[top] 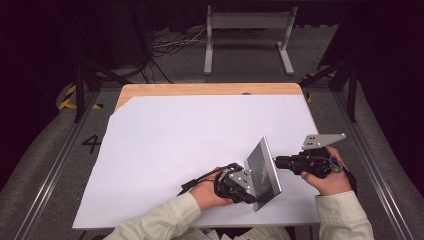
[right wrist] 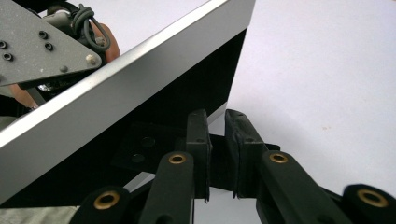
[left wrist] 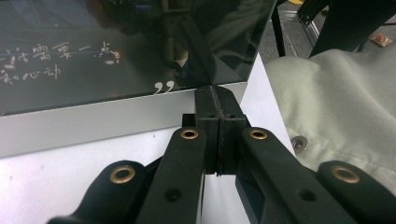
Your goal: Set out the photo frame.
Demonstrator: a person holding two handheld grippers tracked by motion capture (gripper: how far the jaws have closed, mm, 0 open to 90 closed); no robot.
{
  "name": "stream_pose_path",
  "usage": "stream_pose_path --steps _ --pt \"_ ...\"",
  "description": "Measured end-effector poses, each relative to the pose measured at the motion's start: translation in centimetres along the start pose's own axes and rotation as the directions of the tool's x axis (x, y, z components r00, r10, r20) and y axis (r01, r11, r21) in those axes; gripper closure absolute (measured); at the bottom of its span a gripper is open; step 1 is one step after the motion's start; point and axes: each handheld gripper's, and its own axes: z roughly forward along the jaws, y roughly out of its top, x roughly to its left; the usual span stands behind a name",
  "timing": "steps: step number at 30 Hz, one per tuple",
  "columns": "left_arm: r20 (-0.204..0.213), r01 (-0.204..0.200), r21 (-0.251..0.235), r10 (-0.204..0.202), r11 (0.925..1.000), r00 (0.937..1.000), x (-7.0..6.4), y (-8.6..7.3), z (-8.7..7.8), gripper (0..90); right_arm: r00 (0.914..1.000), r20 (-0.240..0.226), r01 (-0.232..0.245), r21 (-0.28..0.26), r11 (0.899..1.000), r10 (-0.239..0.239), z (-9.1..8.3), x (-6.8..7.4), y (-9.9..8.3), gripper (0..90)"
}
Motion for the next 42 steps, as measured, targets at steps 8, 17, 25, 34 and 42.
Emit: stream_pose_path --steps 8,17,25,34,42 --pt "0.002 -0.008 -0.006 0.008 1.0000 1.0000 0.3 0.6 0.7 90.0 0.9974 0.019 -0.070 0.018 0.997 0.070 -0.4 -0.1 -0.1 81.5" --pt "-0.021 -0.020 0.052 0.021 0.9985 0.9996 0.2 0.5 0.8 90.0 0.9930 0.025 -0.116 0.019 0.993 0.116 -0.7 0.0 0.0 79.3" --pt "-0.056 0.028 0.020 -0.027 0.9994 0.9981 0.4 -1.1 -1.7 88.7 0.9837 0.046 -0.174 0.011 0.985 0.174 -1.3 0.2 0.1 77.2" --pt "-0.108 0.085 -0.006 -0.085 0.9964 0.9905 0.7 -3.5 -4.9 87.9 0.9723 0.081 -0.221 0.014 0.975 0.219 -1.7 0.5 0.5 76.1" --pt "-0.184 0.128 -0.033 -0.132 0.9912 0.9741 0.6 -5.6 -7.7 86.8 0.9614 0.094 -0.259 -0.008 0.966 0.259 -2.3 0.6 0.9 75.3"
